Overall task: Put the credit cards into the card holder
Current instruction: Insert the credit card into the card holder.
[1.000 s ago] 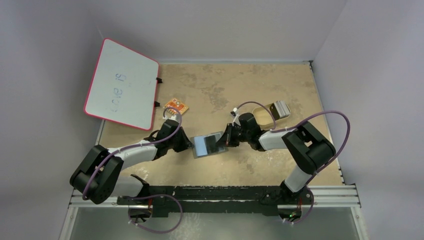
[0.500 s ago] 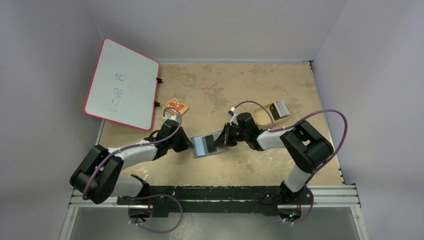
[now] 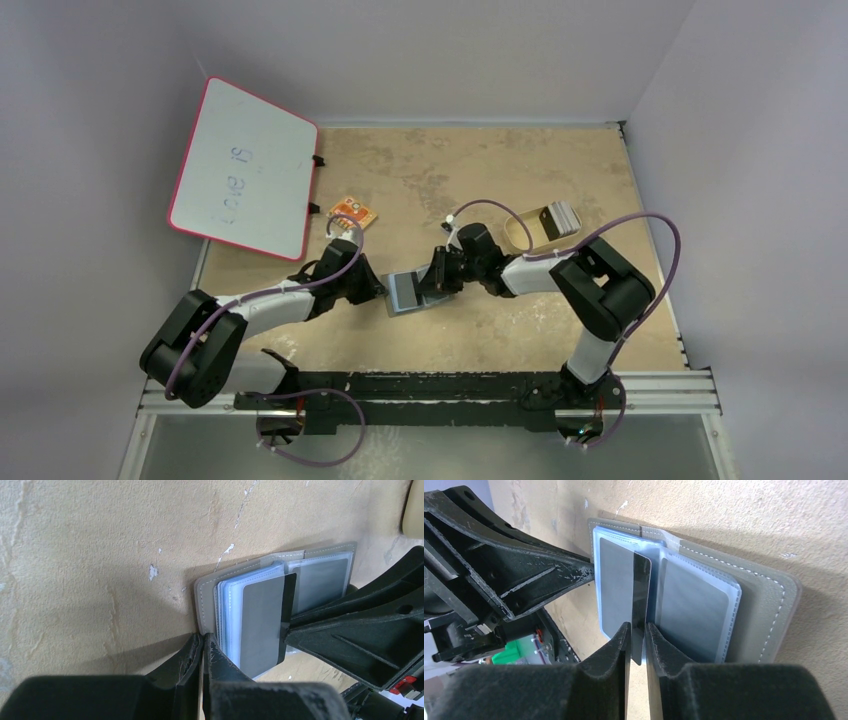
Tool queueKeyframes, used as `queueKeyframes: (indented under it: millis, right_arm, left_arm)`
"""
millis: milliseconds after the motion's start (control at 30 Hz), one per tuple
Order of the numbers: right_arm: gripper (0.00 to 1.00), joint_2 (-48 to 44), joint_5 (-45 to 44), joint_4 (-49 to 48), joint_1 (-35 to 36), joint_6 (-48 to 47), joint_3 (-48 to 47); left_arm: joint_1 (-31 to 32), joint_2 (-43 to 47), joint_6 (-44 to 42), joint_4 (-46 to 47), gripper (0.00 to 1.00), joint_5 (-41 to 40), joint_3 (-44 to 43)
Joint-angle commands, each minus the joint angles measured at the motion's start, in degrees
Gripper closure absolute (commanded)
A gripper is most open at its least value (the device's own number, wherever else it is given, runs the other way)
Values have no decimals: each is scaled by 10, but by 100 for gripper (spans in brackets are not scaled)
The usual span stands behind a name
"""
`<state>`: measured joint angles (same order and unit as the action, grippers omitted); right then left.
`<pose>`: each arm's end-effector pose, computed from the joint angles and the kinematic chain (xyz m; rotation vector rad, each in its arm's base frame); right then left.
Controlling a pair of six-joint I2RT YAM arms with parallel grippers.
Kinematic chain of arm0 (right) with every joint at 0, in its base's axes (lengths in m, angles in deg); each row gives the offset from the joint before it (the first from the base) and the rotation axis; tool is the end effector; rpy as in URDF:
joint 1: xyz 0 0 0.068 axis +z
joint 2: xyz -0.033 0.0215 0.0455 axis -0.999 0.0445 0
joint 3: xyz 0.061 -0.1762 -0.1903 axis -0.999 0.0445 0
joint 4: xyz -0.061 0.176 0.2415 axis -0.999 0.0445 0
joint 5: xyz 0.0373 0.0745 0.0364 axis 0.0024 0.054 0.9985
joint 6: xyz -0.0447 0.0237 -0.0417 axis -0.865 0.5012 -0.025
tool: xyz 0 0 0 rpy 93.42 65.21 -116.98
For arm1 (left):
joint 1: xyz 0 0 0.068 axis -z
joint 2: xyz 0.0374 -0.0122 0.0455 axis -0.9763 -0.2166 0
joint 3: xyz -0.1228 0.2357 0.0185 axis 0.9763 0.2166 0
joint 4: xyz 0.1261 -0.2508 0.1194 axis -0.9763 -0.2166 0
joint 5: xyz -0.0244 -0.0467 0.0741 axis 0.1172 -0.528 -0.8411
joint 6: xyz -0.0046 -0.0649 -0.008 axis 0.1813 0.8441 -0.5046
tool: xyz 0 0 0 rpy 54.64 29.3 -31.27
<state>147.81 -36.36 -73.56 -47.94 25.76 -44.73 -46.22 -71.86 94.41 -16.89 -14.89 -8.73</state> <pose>0.2655 0.2482 0.0787 -0.1298 2.4020 1.3012 0.2297 -0.1462 0.0824 -0.4045 2.5155 -0.7646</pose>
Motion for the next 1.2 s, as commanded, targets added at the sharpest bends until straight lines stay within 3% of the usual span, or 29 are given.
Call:
queueKeyframes:
  millis: [0,600,900,1033,1167]
  right_arm:
    - [81,2,-14,26,9,-20,-31]
    - [76,2,-22,84,29,-54,-68]
    - [64,-56,-72,189,28,-94,-97]
    - [58,-85,-107,238,21,-121,-125]
    - [54,-108,-150,307,-24,-167,-163]
  left_arm:
    - [1,1,10,26,100,7,0]
    - [1,-5,7,25,100,9,-13]
    - [0,0,-9,1,100,-2,-36]
    - [0,20,-13,-12,92,-8,-44]
    - [0,49,-22,-40,76,-21,-62]
